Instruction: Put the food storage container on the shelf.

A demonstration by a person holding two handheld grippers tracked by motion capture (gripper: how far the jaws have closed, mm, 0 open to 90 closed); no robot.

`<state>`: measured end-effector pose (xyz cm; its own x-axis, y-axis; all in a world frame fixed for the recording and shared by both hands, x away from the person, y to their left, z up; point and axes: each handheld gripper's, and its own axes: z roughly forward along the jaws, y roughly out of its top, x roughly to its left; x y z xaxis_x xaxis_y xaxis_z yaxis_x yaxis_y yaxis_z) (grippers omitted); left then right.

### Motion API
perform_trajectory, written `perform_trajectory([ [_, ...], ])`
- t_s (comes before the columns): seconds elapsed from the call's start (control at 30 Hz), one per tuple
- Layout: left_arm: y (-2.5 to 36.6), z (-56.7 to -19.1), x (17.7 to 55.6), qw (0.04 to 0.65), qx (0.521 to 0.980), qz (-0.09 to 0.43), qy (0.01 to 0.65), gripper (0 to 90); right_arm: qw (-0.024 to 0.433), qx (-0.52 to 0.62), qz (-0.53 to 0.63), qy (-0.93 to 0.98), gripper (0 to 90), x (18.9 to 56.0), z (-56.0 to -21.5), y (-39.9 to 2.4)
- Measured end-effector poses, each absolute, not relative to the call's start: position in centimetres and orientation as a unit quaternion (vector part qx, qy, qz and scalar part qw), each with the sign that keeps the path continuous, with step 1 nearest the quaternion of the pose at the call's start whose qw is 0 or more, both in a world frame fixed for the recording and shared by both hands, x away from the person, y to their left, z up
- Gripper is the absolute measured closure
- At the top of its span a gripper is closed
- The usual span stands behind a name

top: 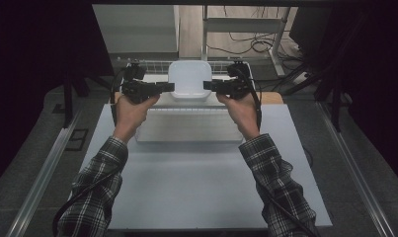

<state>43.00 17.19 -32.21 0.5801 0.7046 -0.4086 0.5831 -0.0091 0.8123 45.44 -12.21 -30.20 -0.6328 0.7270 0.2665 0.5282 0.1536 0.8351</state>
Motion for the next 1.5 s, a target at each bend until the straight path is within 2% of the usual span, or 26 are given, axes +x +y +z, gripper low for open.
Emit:
perform_trajectory([
  [0.17,16.7,-32.1,43.6,0.529,0.706,0.078,0.464,56.6,0.108,0.42,0.493,0.754,51.6,45.8,-30.3,-11.9],
  [0.53,16.2,-31.7,45.0,0.512,0.704,0.127,0.475,47.3,0.154,0.434,0.485,0.743,42.1,46.9,-30.2,-11.4],
  [0.63,16.0,-31.5,44.9,0.499,0.71,0.153,0.473,40.6,0.162,0.434,0.482,0.744,38.2,47.1,-30.1,-11.3],
  [0.77,16.2,-31.3,44.6,0.515,0.71,0.146,0.458,30.2,0.181,0.408,0.487,0.751,25.9,46.8,-29.9,-11.4],
  [0.87,16.4,-31.4,44.4,0.529,0.711,0.122,0.448,22.1,0.171,0.399,0.495,0.753,15.0,46.5,-30.0,-11.6],
  [0.97,16.3,-31.6,44.0,0.519,0.728,0.11,0.434,13.2,0.168,0.385,0.497,0.76,8.4,46.1,-30.3,-11.8],
  [1.13,15.9,-32.2,43.1,0.518,0.742,0.104,0.413,9.9,0.17,0.359,0.494,0.773,3.2,45.2,-30.9,-11.9],
  [1.5,16.0,-33.6,41.6,0.524,0.752,0.11,0.385,7.8,0.165,0.346,0.484,0.786,2.0,43.9,-32.0,-12.1],
])
